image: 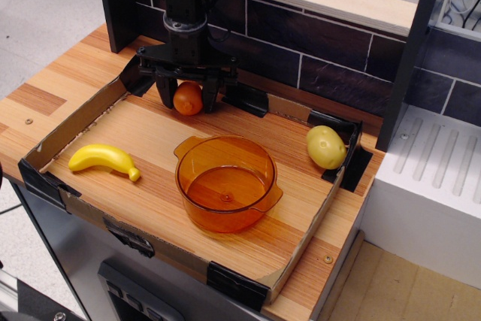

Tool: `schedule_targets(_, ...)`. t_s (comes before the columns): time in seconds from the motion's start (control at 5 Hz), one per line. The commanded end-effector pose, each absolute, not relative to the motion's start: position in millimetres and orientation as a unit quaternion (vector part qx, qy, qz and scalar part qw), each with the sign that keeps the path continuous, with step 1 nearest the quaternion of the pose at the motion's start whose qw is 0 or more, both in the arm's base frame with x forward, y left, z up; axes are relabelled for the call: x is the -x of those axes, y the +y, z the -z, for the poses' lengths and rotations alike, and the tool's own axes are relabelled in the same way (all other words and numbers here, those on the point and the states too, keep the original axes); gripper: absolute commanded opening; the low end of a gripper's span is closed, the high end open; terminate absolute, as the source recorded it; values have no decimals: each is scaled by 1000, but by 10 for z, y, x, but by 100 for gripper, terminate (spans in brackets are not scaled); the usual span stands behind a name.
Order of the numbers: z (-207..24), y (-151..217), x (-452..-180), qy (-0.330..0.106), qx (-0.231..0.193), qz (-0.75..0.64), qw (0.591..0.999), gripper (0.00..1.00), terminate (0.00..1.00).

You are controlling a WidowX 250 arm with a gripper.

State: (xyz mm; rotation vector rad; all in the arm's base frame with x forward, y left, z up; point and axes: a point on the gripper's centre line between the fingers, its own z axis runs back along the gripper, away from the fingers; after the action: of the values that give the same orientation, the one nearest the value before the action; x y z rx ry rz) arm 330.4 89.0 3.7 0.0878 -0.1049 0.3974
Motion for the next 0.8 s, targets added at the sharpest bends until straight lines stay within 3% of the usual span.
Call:
schedule_targets(0.0,-502,950,-3230,-86,-45,-210,973,0,0)
schedule_targets(0.2,-852,886,-3121,-111,-39,-234,965,0,0)
schedule_targets(0.4,-1045,722,-2972,-104,-16,-229,968,0,0)
schedule_targets(0.6,-1079,370,-2709,-81,-4,-195,977,0,0)
